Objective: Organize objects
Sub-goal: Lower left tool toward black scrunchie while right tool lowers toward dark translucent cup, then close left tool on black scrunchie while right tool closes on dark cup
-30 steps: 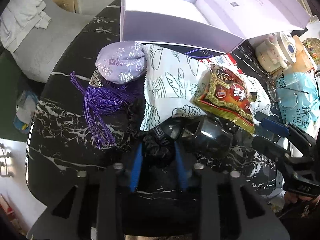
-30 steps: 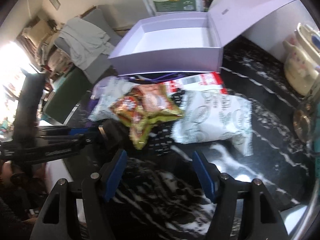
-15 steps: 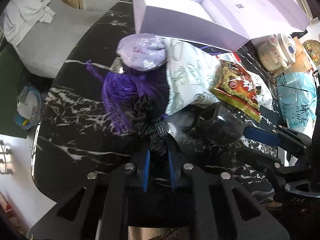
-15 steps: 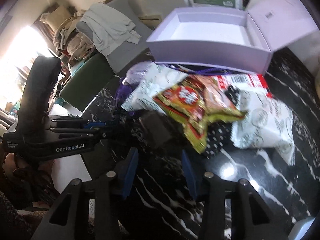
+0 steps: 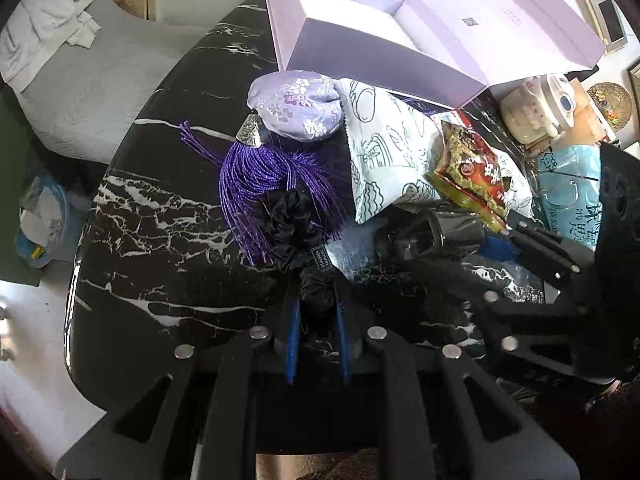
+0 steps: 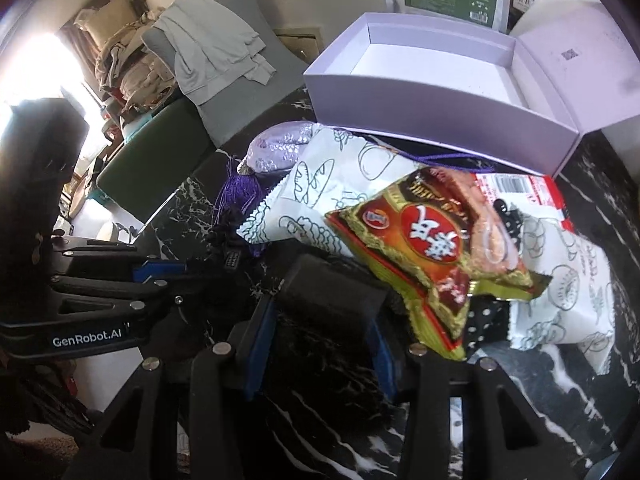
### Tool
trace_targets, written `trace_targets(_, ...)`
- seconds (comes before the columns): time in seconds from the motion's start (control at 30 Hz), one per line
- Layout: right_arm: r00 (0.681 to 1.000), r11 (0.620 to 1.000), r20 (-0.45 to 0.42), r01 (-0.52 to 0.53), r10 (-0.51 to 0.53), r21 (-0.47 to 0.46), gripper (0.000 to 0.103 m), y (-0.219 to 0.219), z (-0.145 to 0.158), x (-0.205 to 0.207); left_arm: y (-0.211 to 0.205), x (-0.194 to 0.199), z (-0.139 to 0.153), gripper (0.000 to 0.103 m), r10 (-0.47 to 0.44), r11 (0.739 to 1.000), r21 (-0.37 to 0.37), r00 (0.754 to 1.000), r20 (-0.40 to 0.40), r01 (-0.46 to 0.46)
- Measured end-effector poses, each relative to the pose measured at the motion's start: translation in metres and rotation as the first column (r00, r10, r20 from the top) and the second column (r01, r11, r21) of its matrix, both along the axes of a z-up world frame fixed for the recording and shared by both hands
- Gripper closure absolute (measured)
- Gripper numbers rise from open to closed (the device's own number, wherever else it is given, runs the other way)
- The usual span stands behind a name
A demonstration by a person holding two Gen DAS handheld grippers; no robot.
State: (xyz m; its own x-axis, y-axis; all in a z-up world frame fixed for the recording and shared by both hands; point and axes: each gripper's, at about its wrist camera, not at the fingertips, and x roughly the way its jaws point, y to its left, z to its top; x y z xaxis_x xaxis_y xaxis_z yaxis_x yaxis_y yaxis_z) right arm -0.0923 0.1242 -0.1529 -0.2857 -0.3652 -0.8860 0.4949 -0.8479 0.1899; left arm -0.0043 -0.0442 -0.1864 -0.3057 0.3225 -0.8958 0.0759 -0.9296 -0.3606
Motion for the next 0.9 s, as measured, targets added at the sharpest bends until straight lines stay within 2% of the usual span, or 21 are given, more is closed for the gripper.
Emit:
trace_targets(0.23,0.999,0.999,-0.01,0.035,-0.035,0.025,0.054,-0.008,-0.003,0.002,-0.007,-0.001,0.0,0.088,-0.022,1.0,0.001,1.0,-0.022,0.022)
trace_targets(0.37,0.999,0.998,-0.026,0.049,-0.048,0.04,0.054,-0.012,-0.003,0.001,-0.006,0.001,0.001,0.088,-0.046,0.999,-0.025,0.998,-0.031,0.045)
trace_targets(0.47,0.995,0.997,-0.048,0.082,-0.083,-0.011,0.056,-0.005,0.002,0.002,-0.006,0.004,0.002,0.088,-0.052,0.998,-0.03,0.998,-0.043,0.051)
trace_targets(0.53,0.993,0.994,-0.063,0.102,-0.103,-0.026,0.065,0.0,0.003,0.003,-0.004,0.003,0.001,0.088,-0.054,0.998,-0.032,0.997,-0.05,0.053)
trace_targets(0.73,0.993,0.994,-0.075,0.086,-0.091,-0.07,0.066,0.008,0.006,0.008,-0.001,0.007,-0.003,0.088,-0.056,0.997,-0.057,0.996,-0.069,0.052)
trace_targets(0.9,0.994,0.992,-0.067,0.077,-0.084,-0.102,0.066,0.014,0.013,0.011,-0.007,0.01,-0.004,0.088,0.01,1.0,-0.021,1.0,-0.026,-0.011)
